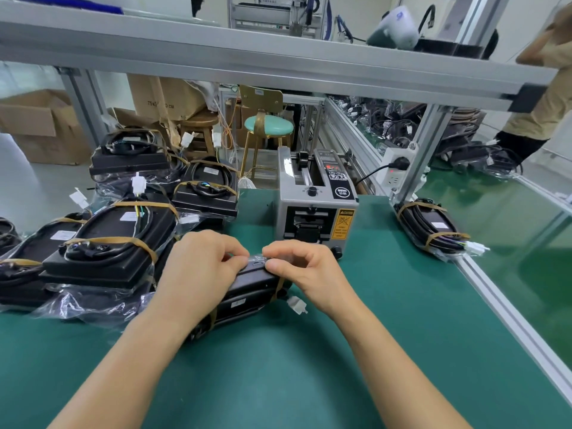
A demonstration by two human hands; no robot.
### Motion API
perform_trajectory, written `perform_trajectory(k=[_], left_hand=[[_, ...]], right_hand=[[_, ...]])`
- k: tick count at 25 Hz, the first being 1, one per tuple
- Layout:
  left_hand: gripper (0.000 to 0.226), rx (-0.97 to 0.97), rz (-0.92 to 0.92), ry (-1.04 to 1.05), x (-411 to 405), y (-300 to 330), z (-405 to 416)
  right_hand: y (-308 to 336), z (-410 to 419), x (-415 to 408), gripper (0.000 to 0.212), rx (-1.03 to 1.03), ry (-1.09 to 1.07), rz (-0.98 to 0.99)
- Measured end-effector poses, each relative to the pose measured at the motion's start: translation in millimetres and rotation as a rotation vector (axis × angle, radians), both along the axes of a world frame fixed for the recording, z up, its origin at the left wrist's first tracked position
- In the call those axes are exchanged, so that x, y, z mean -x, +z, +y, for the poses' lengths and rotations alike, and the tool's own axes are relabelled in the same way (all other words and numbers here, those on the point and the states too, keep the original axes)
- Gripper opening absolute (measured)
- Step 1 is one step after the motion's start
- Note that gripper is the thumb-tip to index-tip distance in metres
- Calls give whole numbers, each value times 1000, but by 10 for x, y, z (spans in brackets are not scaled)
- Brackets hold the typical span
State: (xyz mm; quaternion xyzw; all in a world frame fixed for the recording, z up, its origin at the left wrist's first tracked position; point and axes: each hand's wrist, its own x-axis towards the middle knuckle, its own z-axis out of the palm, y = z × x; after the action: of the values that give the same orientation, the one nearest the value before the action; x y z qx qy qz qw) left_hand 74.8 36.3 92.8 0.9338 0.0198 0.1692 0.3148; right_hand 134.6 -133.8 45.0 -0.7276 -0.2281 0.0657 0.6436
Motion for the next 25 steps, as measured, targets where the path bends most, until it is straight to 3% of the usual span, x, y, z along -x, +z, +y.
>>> perform_trajectory(k=[3,6,10,14,15,19,22,25], left_hand=[[6,-167,-120,-25,75,-73,-48],[8,-185,-103,61,5,-119,-89],[6,-124,-41,113,-88,-133,-87],[14,-125,-109,13,43,-117,-63],[12,-151,-87,-8,78,-115,-47],[52,-318,59,-48,139,-141,32],[53,-272,31,24,117,-172,26],[50,-313,45,87,56,-215,-56]], right_hand=[[21,23,24,12,72,-20,-60],[107,80,35,2,117,-19,-45],[280,173,-2,13,379,-25,-76],[351,245,-59,27,593,-6,-116],[342,252,-76,29,559,1,-40],[166,251,-94,25,190,-191,318],[-14,117,-117,17,-85,-569,349],[-13,-16,-255,19,-177,-803,348]])
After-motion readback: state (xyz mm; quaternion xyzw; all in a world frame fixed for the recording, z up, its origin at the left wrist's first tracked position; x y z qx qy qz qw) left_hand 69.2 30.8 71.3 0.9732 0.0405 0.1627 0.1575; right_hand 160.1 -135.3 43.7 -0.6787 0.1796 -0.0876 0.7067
